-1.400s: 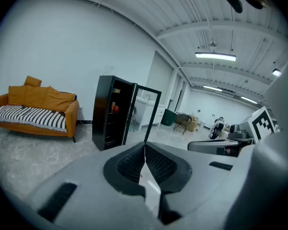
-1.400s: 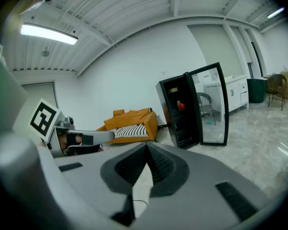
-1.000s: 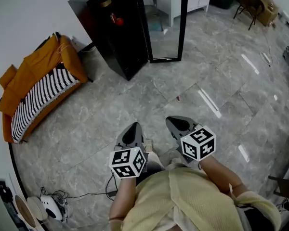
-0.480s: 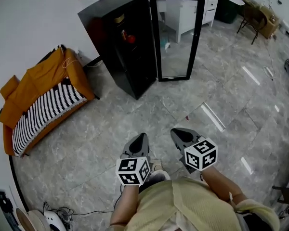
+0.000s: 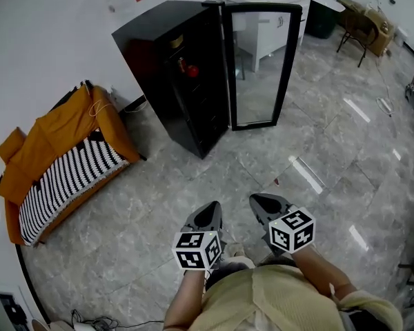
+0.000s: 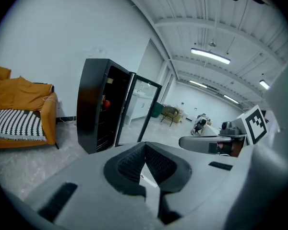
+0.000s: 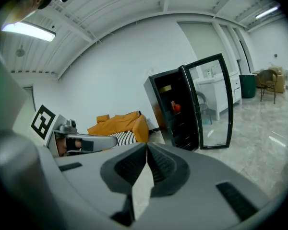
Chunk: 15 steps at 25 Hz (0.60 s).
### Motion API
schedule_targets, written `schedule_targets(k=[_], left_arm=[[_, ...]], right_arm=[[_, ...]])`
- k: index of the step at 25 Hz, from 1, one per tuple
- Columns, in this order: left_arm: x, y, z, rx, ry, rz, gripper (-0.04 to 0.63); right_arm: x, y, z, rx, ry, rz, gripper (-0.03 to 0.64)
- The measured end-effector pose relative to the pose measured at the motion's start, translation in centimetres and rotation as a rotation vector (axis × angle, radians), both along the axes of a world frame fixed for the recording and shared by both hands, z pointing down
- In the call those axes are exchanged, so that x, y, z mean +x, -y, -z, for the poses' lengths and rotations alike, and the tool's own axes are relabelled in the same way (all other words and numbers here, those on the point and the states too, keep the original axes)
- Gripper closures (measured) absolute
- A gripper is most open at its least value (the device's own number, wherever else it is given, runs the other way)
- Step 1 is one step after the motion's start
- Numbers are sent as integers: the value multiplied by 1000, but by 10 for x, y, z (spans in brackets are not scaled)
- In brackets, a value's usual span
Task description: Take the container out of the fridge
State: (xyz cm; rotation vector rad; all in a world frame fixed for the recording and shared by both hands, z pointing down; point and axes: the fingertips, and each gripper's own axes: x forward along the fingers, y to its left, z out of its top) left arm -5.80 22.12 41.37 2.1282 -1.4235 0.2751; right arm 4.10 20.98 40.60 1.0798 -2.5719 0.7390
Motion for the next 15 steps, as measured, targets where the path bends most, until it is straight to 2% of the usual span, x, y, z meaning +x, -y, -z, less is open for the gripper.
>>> schedule_targets(k=[6,11,15], left_arm=[[-8,19,-8,-24,7,-31,575],[-3,27,-14,-66,-49,-34,575],[-10,40,-14,-59,-31,-13,574]], right_arm=[[-12,14,-4,-10,-28,-3,588],[-16,32,-2,-11,-20,-1,588],[-26,52,-4,2,-4,29,588]])
